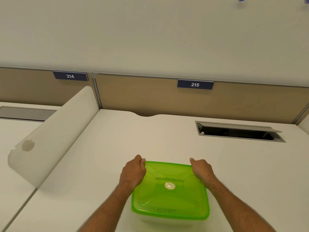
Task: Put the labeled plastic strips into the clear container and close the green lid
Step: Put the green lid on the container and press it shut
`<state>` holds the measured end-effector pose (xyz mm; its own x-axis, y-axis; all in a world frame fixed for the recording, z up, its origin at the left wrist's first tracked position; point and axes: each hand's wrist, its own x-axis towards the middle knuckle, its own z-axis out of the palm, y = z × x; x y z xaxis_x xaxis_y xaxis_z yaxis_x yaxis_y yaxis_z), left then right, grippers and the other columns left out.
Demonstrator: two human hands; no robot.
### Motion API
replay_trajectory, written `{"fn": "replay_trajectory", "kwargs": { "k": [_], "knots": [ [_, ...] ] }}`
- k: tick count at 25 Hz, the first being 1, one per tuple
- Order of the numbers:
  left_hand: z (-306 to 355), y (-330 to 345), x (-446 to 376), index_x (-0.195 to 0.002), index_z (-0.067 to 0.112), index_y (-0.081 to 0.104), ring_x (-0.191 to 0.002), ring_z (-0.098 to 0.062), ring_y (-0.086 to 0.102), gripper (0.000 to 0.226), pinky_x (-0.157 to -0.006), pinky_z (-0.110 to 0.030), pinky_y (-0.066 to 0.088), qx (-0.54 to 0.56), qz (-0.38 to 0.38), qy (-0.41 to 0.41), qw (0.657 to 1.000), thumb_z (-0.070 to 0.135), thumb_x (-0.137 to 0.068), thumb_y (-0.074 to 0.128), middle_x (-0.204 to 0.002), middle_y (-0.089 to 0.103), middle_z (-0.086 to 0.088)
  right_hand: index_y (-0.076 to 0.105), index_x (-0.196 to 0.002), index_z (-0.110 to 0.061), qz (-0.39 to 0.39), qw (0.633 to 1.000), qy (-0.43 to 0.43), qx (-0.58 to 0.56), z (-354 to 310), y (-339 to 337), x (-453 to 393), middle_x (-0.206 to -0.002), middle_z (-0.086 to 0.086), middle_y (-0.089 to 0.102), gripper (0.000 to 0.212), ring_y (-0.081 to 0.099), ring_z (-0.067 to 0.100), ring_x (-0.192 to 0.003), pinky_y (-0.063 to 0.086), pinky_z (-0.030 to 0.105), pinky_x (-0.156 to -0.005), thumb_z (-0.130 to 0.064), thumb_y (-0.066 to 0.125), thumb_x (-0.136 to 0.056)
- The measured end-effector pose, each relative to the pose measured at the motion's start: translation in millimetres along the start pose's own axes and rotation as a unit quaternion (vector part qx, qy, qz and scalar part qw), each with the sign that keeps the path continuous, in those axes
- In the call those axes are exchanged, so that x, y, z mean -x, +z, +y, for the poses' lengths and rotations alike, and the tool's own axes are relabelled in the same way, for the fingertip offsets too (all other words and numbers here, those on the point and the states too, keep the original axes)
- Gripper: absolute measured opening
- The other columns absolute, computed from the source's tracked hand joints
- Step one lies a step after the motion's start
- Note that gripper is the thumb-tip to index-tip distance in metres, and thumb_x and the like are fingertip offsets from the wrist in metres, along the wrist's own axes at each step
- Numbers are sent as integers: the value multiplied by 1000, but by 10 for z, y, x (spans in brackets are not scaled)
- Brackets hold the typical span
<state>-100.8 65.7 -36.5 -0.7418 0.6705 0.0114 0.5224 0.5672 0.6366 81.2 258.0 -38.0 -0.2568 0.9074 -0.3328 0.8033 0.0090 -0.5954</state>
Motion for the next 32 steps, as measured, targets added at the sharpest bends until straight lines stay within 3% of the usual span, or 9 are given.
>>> {"fn": "replay_trajectory", "kwargs": {
  "k": [5, 9, 12, 18, 23, 25, 28, 32],
  "knots": [
    [106, -5, -157, -70, 18, 43, -77, -27, 53, 27, -65, -32, 39, -34, -36, -53, 997, 33, -92, 36, -82, 59, -5, 65, -105, 2, 2, 1000, -5, -3, -1, -11, 33, -114, 20, 67, 53, 59, 35, -108, 44, 36, -91, -44, 40, -98],
    [141, 66, -417, -98, 10, 61, -100, -33, 58, 38, -80, -35, 43, -63, -103, -91, 988, 38, -93, 37, -110, 64, -14, 57, -83, -7, 0, 1000, -16, -3, -5, -20, 47, -105, 20, 68, 43, 60, 35, -103, 45, 36, -87, -43, 39, -99],
    [94, 122, -556, -111, 2, 65, -107, -35, 62, 45, -83, -34, 48, -36, -146, -113, 982, 36, -98, 40, -116, 67, -18, 55, -78, -7, -4, 1000, -22, -4, -6, -26, 51, -92, 16, 64, 43, 61, 36, -102, 44, 35, -84, -41, 38, -99],
    [26, 166, -608, -112, -1, 66, -107, -36, 64, 40, -80, -32, 51, 16, -161, -146, 976, 27, -92, 46, -116, 68, -19, 48, -63, -15, -1, 999, -45, 18, -6, -21, 54, -86, 13, 60, 44, 61, 36, -100, 45, 36, -85, -35, 36, -100],
    [35, 173, -619, -115, -2, 65, -109, -36, 63, 40, -80, -32, 50, 24, -164, -158, 973, 25, -93, 46, -118, 67, -20, 50, -69, -11, 5, 1000, -29, -10, 3, -20, 51, -86, 13, 60, 44, 57, 30, -90, 44, 35, -83, -40, 38, -99],
    [57, 166, -591, -113, 0, 65, -108, -36, 63, 42, -81, -33, 49, 9, -162, -158, 974, 30, -92, 46, -118, 67, -19, 49, -67, -12, 9, 1000, -26, -15, 14, -22, 57, -86, 12, 60, 45, 59, 31, -93, 44, 36, -83, -43, 39, -99],
    [80, 147, -495, -106, 8, 66, -105, -32, 60, 55, -78, -33, 42, -31, -114, -143, 983, 56, -89, 45, -113, 66, -11, 46, -61, -17, 8, 999, -12, -37, 0, -44, 103, -86, 10, 62, 49, 59, 30, -91, 44, 36, -82, -50, 39, -97],
    [77, 65, -361, -68, 18, 54, -78, -23, 59, 53, -69, -33, 43, 50, -30, -134, 989, 68, -86, 46, -78, 63, -1, 63, -78, -8, 31, 993, 7, -116, 9, -106, 165, -89, 9, 67, 49, 59, 32, -93, 45, 38, -83, -53, 51, -91]
  ]
}}
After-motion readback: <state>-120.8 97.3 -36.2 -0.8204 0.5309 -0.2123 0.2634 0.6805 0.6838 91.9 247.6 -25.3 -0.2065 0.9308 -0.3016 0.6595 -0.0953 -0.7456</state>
